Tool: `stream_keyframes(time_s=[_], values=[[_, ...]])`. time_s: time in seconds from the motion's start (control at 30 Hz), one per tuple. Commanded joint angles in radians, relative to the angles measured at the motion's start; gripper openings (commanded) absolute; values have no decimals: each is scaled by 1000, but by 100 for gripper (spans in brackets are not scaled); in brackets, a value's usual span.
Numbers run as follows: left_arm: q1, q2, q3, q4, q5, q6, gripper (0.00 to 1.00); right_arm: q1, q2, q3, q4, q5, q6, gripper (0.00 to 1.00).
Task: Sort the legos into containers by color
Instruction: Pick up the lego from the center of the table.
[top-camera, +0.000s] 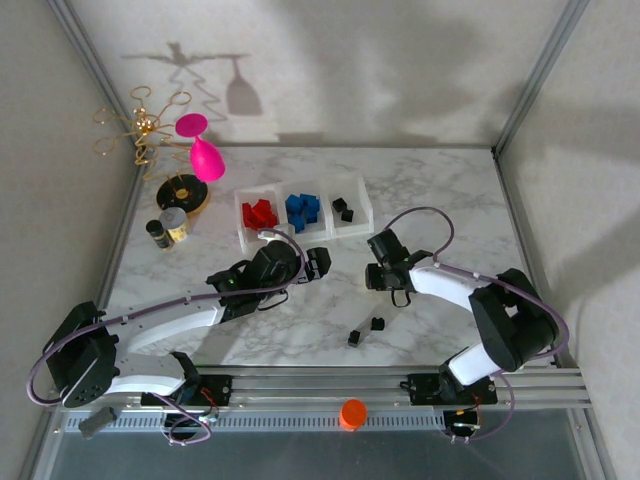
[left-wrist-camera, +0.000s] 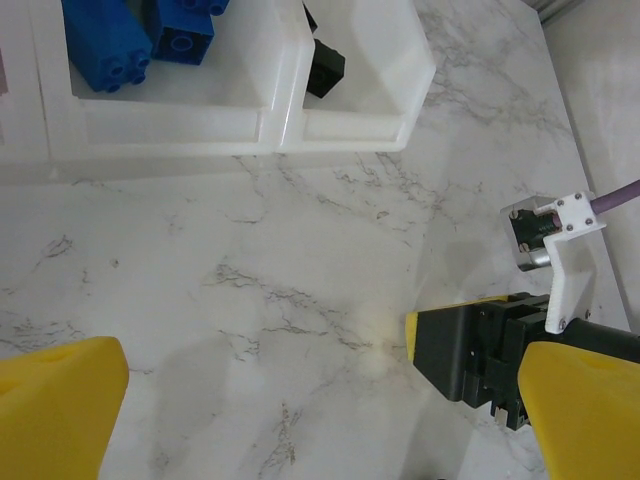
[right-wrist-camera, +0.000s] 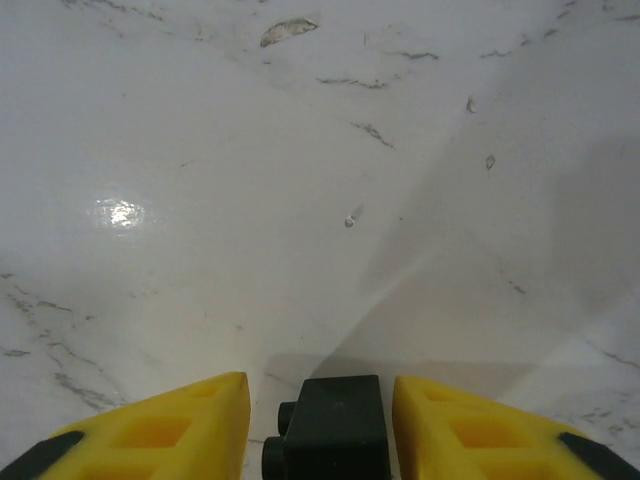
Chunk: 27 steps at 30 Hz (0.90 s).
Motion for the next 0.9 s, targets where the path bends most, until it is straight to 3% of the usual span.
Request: stream_keyframes(time_s=[0.0,0.27,0.53,0.87], values=[[-9,-15,-2,7,-35,-3,99,8,19,9,-12,52,5,35],[-8,-10,9,9,-37,9,100,11,-6,35,-14,50,-12,20],[2,-13,41,7,-45,36,100,-1,3,179,-2,30,-48,19],[100,-18,83,12,-20,66,99,-39,221,461,70,42,-110,19]])
